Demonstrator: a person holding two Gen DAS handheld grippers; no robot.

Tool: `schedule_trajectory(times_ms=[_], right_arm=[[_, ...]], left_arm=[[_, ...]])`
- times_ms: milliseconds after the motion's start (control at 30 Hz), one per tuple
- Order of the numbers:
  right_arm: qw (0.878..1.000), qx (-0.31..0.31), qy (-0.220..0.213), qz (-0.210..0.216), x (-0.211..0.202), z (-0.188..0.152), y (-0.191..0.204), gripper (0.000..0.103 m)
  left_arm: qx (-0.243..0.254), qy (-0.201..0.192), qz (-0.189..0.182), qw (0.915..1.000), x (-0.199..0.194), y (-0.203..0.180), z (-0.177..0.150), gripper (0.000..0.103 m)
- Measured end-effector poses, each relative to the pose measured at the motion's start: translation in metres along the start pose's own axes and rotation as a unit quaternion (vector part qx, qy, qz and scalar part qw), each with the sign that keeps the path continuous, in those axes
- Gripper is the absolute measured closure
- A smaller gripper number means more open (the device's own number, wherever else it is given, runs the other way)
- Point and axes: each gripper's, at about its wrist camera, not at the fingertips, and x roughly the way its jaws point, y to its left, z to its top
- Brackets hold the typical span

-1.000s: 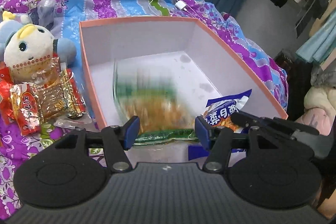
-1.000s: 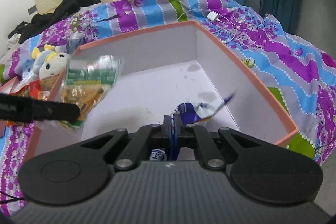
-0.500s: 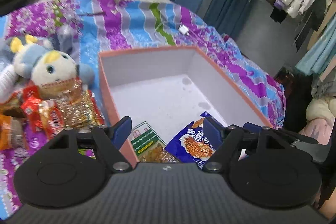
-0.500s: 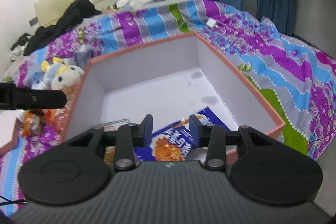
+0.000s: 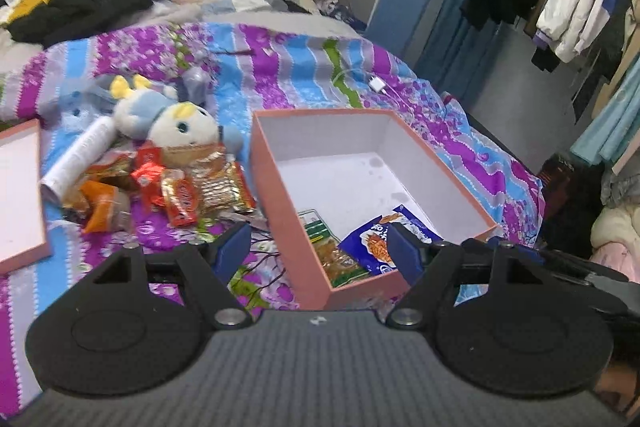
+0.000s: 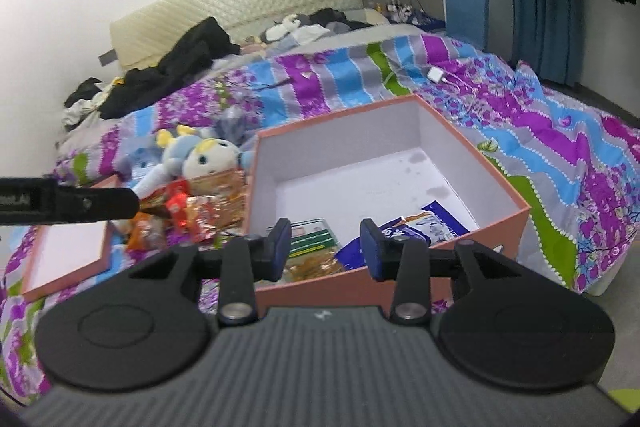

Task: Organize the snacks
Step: 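Move both tools back to the snack pile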

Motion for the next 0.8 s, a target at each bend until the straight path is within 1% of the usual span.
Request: schedule_trajectory(times_ms=[67, 167, 300, 467, 533, 600, 700, 800], right_arm=[[1.0, -0.005, -0.006, 0.003, -0.015, -0.003, 0.008, 0.062], [1.0, -0.003, -0.012, 0.012, -0.036, -0.011, 0.015, 0.062], [0.999, -0.008, -0.011, 0.033, -0.056, -0.024, 0.024, 0.062], [0.998, -0.025, -0.012, 0.051, -0.076, -0.037, 0.035, 0.062], [0.998, -0.032, -0.014, 0.051, -0.083, -0.044, 0.039, 0.062], [0.998, -0.026, -0.01, 0.059, -0.089, -0.05, 0.041, 0.062], [0.997, -0.022, 0.001, 0.07, -0.093, -0.062, 0.047, 0.062], [0.997, -0.026, 0.013, 0.078, -0.092, -0.07, 0.054, 0.062]], left_arm=[[0.0, -0.013, 0.012, 0.9999, -0.021, 0.001, -0.008, 0.024], [-0.016, -0.028, 0.025, 0.9992, -0.052, 0.007, -0.024, 0.024], [-0.04, -0.037, 0.045, 0.9975, -0.085, 0.018, -0.049, 0.024], [-0.057, -0.035, 0.065, 0.9956, -0.112, 0.029, -0.076, 0.024], [-0.063, -0.04, 0.067, 0.995, -0.122, 0.031, -0.085, 0.024], [-0.066, -0.043, 0.068, 0.9945, -0.131, 0.033, -0.092, 0.024], [-0.077, -0.055, 0.073, 0.9928, -0.145, 0.04, -0.097, 0.024], [-0.075, -0.059, 0.08, 0.9922, -0.151, 0.046, -0.098, 0.024]])
